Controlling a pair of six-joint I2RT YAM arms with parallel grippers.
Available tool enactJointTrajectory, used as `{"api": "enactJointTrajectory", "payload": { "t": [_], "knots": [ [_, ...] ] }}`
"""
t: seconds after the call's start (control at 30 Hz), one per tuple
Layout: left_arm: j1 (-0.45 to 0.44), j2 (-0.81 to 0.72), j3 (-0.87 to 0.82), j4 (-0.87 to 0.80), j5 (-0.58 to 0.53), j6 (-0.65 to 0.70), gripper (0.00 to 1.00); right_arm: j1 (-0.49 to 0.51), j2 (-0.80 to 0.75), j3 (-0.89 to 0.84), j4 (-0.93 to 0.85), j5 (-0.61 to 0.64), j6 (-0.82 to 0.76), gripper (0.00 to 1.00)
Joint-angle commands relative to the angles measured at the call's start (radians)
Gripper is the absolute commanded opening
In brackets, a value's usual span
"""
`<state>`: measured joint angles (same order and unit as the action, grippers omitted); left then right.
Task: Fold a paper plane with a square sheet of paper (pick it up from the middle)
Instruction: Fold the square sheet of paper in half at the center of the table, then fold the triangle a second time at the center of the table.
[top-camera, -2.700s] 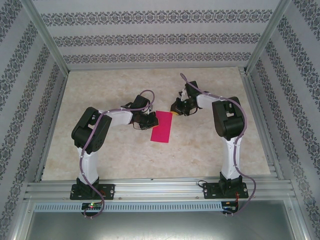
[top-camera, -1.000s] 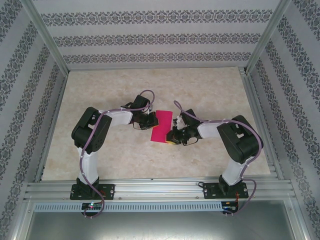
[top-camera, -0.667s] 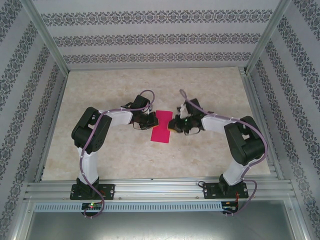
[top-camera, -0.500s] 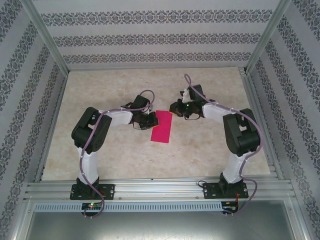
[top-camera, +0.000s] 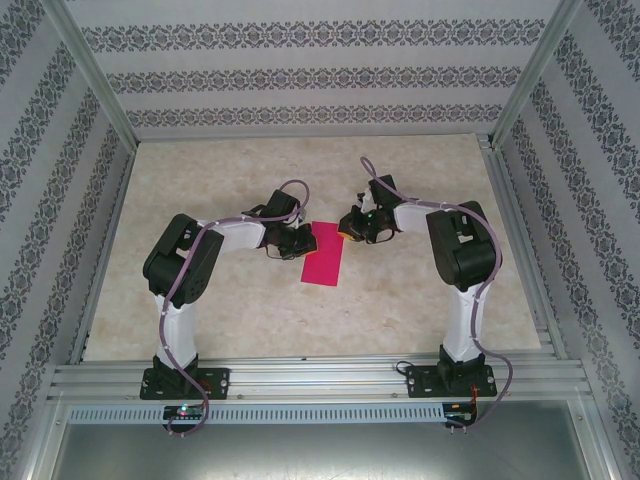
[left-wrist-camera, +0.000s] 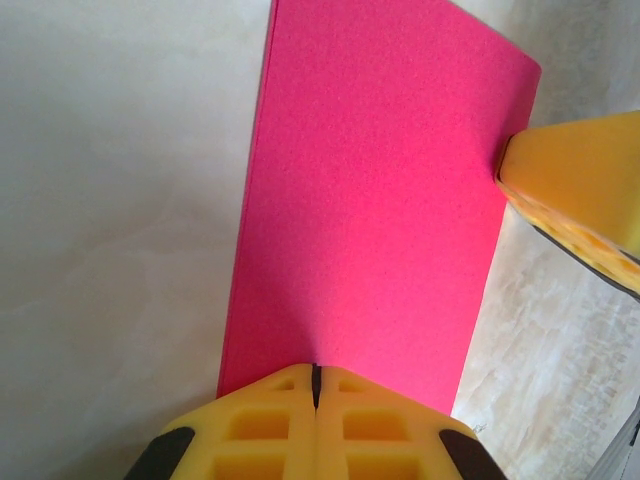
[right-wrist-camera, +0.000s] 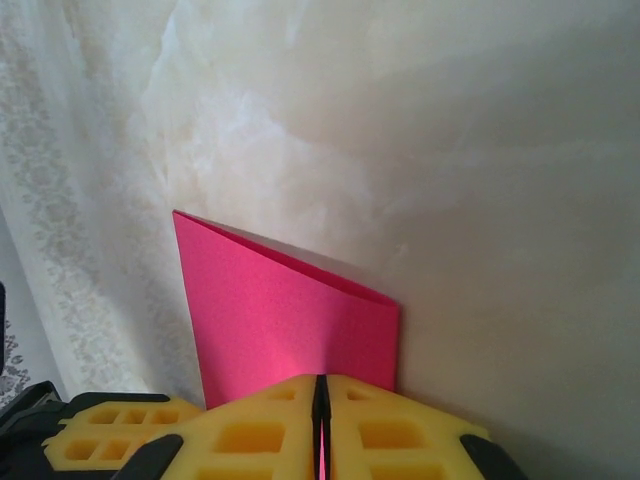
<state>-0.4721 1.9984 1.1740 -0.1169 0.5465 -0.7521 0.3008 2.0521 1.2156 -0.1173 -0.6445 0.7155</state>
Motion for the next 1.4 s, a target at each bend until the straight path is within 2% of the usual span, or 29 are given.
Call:
{"api": "enactJointTrajectory", "payload": {
  "t": [0.0, 0.43, 0.67, 0.87, 1.03, 1.37],
  "knots": [
    [-0.014, 0.036, -0.025, -0.081, -0.03, 0.01, 0.01, -0.01, -0.043, 0.053, -0.046, -0.015, -0.034, 0.13],
    [-0.013, 0.027, -0.028, -0.079, -0.026, 0.011, 0.01, -0.023, 0.084, 0.086, -0.071, 0.005, -0.046, 0.13],
    [-0.013, 0.008, -0.027, -0.058, 0.0, 0.01, 0.04, -0.022, 0.118, 0.095, -0.095, -0.009, -0.064, 0.14],
    [-0.013, -0.053, -0.019, -0.054, -0.005, 0.005, 0.15, -0.021, 0.076, 0.149, -0.169, -0.024, -0.122, 0.17],
    [-0.003, -0.1, -0.025, -0.066, -0.04, 0.004, 0.21, -0.021, -0.034, 0.148, -0.225, 0.002, -0.162, 0.24],
    [0.055, -0.111, -0.056, -0.055, -0.001, -0.004, 0.32, 0.035, -0.183, -0.064, -0.175, 0.056, -0.106, 0.35]
  ]
}}
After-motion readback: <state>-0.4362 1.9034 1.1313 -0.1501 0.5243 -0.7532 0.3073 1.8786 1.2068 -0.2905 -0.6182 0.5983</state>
